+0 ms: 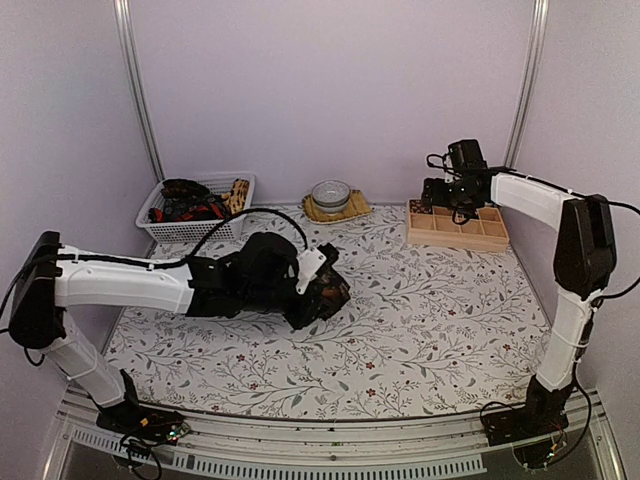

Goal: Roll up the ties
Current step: Pick up the tie from the center of the board, then move the storage box to the center of the board.

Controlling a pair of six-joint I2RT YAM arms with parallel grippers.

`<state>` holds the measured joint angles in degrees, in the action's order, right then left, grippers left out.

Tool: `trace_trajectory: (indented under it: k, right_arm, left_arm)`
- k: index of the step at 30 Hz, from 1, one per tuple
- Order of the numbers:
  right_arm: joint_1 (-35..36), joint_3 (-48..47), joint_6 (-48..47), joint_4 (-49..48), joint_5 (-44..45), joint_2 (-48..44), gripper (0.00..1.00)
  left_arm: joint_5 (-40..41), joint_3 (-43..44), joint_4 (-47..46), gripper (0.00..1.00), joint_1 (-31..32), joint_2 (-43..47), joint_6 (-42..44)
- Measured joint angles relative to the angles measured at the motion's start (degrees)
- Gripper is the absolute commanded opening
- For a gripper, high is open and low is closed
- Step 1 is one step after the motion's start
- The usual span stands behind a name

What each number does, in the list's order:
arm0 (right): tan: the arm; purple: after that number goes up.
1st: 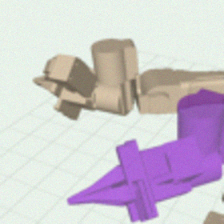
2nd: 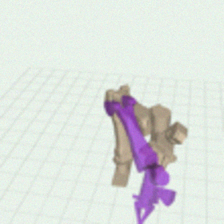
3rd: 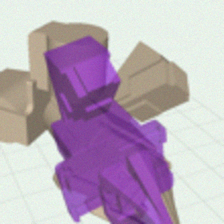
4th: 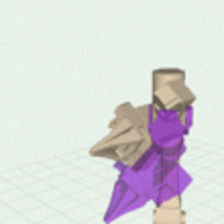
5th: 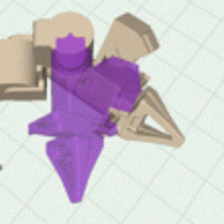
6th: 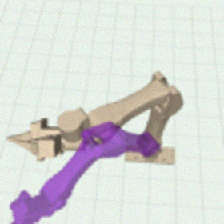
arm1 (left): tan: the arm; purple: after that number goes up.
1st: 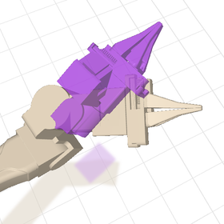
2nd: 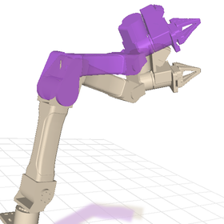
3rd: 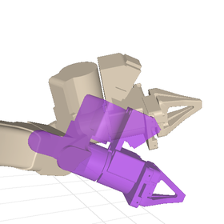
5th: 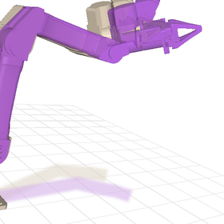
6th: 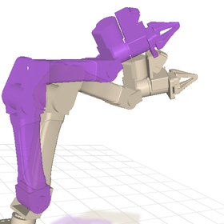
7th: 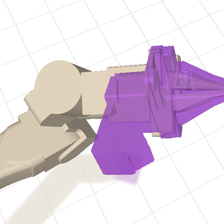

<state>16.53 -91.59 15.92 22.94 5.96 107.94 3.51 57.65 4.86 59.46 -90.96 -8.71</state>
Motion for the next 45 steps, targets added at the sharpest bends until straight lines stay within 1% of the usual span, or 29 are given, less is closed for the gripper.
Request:
trace_trajectory:
  k: [4,6,10,15,19,25,27,30,33,36,41,45]
  right_arm:
    - [-4.2,-7.6,-1.6,3.9,3.7,8.9,0.83]
    - [-6.4,-10.5,-1.9,5.3,4.7,12.8,0.82]
    - [-9.6,-14.4,-2.4,7.9,5.9,18.3,0.80]
    - [-11.2,-18.9,-4.2,10.3,8.6,23.2,0.73]
    - [-11.1,-19.8,-5.5,10.7,9.7,25.5,0.63]
    - [-10.9,-20.2,-6.1,10.6,8.2,27.4,0.39]
    - [-10.8,-20.1,-6.0,10.7,7.0,27.4,0.37]
    - [-10.5,-18.9,-5.6,8.9,6.1,27.4,0.34]
    - [-9.7,-16.7,-5.7,6.3,6.1,27.2,0.28]
    - [-7.8,-13.1,-6.1,4.9,6.4,26.0,0.26]
    - [-1.7,-3.0,-7.6,5.1,6.9,19.6,0.24]
    - [5.3,5.2,-9.4,5.2,6.9,14.2,0.24]
  left_arm:
    - [0.9,0.0,2.8,0.00,0.0,5.4,0.0]
    - [1.6,0.0,4.3,0.00,0.0,8.0,0.0]
    - [3.4,0.0,7.1,0.00,0.0,12.9,-0.2]
    - [5.6,0.0,9.3,0.00,-0.1,17.4,-1.1]
    - [8.0,0.1,11.9,0.00,-0.3,18.4,-2.4]
    - [10.7,0.7,15.7,0.00,-1.9,18.6,-3.9]
    - [11.1,1.2,16.6,0.00,-2.5,19.2,-4.0]
    - [11.4,2.7,17.0,0.00,-3.3,19.5,-3.9]
    - [11.2,3.5,16.9,0.00,-3.9,19.5,-3.5]
    - [10.5,3.9,16.9,0.00,-4.5,19.3,-2.4]
    - [7.8,4.2,16.8,0.00,-6.1,19.1,-0.2]
    - [5.6,4.2,16.5,0.00,-7.1,19.2,2.3]
